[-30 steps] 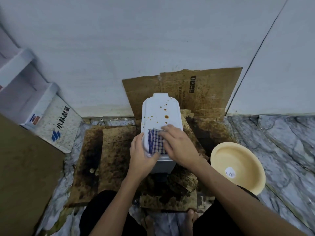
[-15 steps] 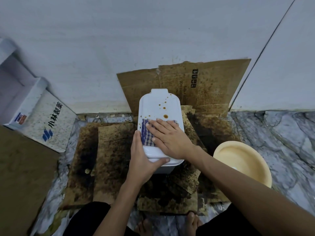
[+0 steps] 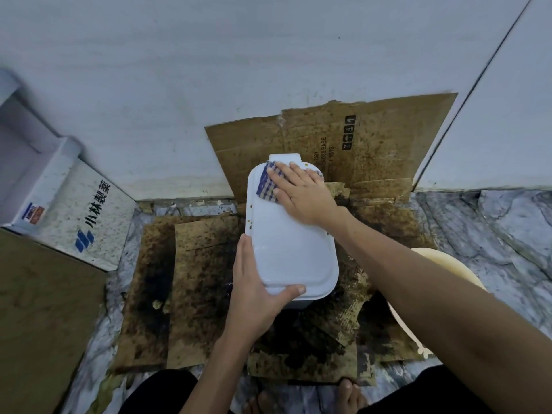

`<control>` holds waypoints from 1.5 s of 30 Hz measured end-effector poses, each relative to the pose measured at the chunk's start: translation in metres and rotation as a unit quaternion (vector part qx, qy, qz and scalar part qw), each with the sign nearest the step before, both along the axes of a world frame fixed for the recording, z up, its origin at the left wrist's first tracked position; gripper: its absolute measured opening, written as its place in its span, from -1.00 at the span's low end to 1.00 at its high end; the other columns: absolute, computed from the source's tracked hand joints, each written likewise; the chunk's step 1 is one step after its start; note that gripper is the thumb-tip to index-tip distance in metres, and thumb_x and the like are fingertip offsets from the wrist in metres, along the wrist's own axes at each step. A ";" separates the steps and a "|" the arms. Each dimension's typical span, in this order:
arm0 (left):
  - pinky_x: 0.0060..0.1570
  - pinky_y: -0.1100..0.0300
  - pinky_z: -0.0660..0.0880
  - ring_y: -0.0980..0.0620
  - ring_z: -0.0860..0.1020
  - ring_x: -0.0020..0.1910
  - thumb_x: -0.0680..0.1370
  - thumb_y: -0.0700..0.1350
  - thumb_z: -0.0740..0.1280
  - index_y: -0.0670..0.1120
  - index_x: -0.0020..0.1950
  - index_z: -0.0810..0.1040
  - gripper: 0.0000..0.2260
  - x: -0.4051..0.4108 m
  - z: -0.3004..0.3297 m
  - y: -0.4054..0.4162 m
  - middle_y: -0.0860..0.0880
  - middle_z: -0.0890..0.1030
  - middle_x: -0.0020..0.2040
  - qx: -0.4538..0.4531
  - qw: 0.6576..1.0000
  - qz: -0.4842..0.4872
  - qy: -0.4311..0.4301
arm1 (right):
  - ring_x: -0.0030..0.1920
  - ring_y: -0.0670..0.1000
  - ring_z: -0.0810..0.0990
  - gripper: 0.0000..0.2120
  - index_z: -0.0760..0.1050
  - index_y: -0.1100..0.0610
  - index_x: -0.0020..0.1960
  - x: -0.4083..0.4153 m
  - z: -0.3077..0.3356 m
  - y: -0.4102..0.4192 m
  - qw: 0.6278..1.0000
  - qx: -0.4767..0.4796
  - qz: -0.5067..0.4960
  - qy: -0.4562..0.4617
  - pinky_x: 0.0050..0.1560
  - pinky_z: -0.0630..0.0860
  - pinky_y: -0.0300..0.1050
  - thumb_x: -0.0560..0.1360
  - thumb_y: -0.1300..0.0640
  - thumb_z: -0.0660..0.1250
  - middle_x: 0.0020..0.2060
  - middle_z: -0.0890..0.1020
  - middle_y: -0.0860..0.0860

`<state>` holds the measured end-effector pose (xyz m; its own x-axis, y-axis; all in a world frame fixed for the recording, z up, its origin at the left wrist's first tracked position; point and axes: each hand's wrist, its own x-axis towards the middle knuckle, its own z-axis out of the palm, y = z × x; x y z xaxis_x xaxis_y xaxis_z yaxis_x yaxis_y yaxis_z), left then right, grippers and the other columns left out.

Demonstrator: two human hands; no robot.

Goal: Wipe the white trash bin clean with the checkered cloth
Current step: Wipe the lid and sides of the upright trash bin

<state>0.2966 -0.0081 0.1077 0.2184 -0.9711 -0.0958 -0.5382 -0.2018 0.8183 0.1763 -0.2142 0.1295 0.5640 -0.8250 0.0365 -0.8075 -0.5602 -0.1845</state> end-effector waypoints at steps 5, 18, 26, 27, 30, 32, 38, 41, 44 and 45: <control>0.47 0.21 0.01 0.29 -0.12 0.55 0.26 0.36 0.53 0.12 0.63 -0.21 0.21 0.000 -0.001 0.000 0.27 -0.19 0.61 0.001 1.000 0.000 0.004 | 0.59 0.08 -0.08 -0.51 -0.03 -0.09 0.59 -0.009 -0.004 -0.031 0.992 0.071 -0.081 -0.061 0.55 -0.07 0.11 0.68 -0.10 -0.09 0.60 0.00 -0.03; 0.50 0.17 0.02 0.22 -0.10 0.59 0.27 0.34 0.54 0.12 0.63 -0.19 0.19 -0.003 0.001 0.003 0.25 -0.15 0.61 -0.015 1.000 0.001 0.014 | 0.39 0.10 0.39 -0.59 0.26 0.19 0.52 -0.056 0.008 0.014 0.928 0.149 -0.167 -0.298 0.24 0.27 -0.31 0.68 0.23 0.06 0.42 0.42 0.12; 0.56 -0.05 0.08 0.08 -0.08 0.61 0.28 0.47 0.40 0.01 0.63 -0.20 0.19 -0.001 0.009 0.005 0.14 -0.18 0.63 0.010 0.998 -0.014 -0.053 | 0.16 0.01 0.53 -0.67 0.52 0.10 0.34 -0.098 0.019 0.055 0.936 0.195 -0.134 -0.260 -0.07 0.35 -0.54 0.66 0.26 0.11 0.23 0.59 0.04; 0.56 -0.09 0.09 0.03 -0.07 0.61 0.30 0.48 0.36 -0.02 0.64 -0.17 0.16 -0.001 0.010 0.005 0.09 -0.17 0.64 0.002 0.996 -0.019 -0.087 | 0.19 0.00 0.52 -0.67 0.53 0.07 0.31 -0.105 0.021 0.060 0.934 0.212 -0.132 -0.257 0.00 0.38 -0.46 0.66 0.25 0.11 0.23 0.59 0.00; 0.54 -0.15 0.01 -0.01 -0.07 0.61 0.43 0.42 0.26 -0.05 0.63 0.03 -0.07 -0.005 0.018 0.004 0.00 -0.07 0.64 -0.052 0.982 -0.056 -0.172 | 0.23 0.00 0.50 -0.69 0.56 0.02 0.27 -0.120 0.021 0.076 0.920 0.230 -0.163 -0.274 0.14 0.40 -0.16 0.66 0.20 0.13 0.23 0.59 -0.05; 0.54 -0.13 -0.08 0.02 -0.08 0.61 0.52 0.35 0.20 -0.03 0.61 0.13 -0.23 -0.010 0.026 -0.005 0.01 -0.01 0.64 -0.062 0.977 -0.079 -0.185 | 0.13 0.01 0.54 -0.71 0.57 0.00 0.26 -0.123 0.015 0.090 0.899 0.219 -0.212 -0.315 0.06 0.42 -0.15 0.66 0.17 0.14 0.13 0.62 -0.04; 0.55 -0.11 -0.10 -0.03 0.00 0.62 0.65 0.18 0.03 0.00 0.57 0.26 -0.47 -0.030 0.028 -0.035 -0.01 0.15 0.63 -0.058 0.955 -0.124 -0.263 | 0.12 -0.07 0.56 -0.71 0.54 0.05 0.31 -0.100 -0.001 0.142 0.852 0.173 -0.269 -0.415 0.04 0.46 -0.29 0.65 0.17 0.19 0.13 0.63 -0.07; 0.54 -0.11 -0.03 -0.04 0.11 0.61 0.64 0.18 -0.04 0.00 0.57 0.29 -0.46 -0.032 0.020 -0.036 -0.03 0.23 0.61 -0.064 0.936 -0.108 -0.330 | 0.17 -0.16 0.54 -0.69 0.50 0.11 0.36 -0.079 -0.003 0.173 0.851 0.134 -0.248 -0.444 0.09 0.40 -0.50 0.65 0.20 0.20 0.22 0.60 -0.06; 0.52 -0.13 0.06 -0.06 0.19 0.58 0.66 0.15 -0.06 -0.02 0.55 0.33 -0.47 -0.030 0.014 -0.035 -0.05 0.29 0.58 -0.079 0.925 -0.102 -0.357 | 0.23 -0.15 0.51 -0.69 0.47 0.17 0.37 -0.061 -0.012 0.201 0.845 0.074 -0.255 -0.464 0.24 0.39 -0.41 0.64 0.23 0.19 0.27 0.57 -0.01; 0.52 -0.14 0.07 -0.06 0.20 0.58 0.67 0.14 -0.07 -0.02 0.55 0.33 -0.48 -0.030 0.014 -0.035 -0.06 0.30 0.58 -0.081 0.924 -0.101 -0.361 | 0.28 -0.12 0.50 -0.68 0.46 0.18 0.38 -0.057 -0.016 0.209 0.844 0.064 -0.261 -0.465 0.30 0.40 -0.32 0.65 0.22 0.19 0.30 0.55 0.00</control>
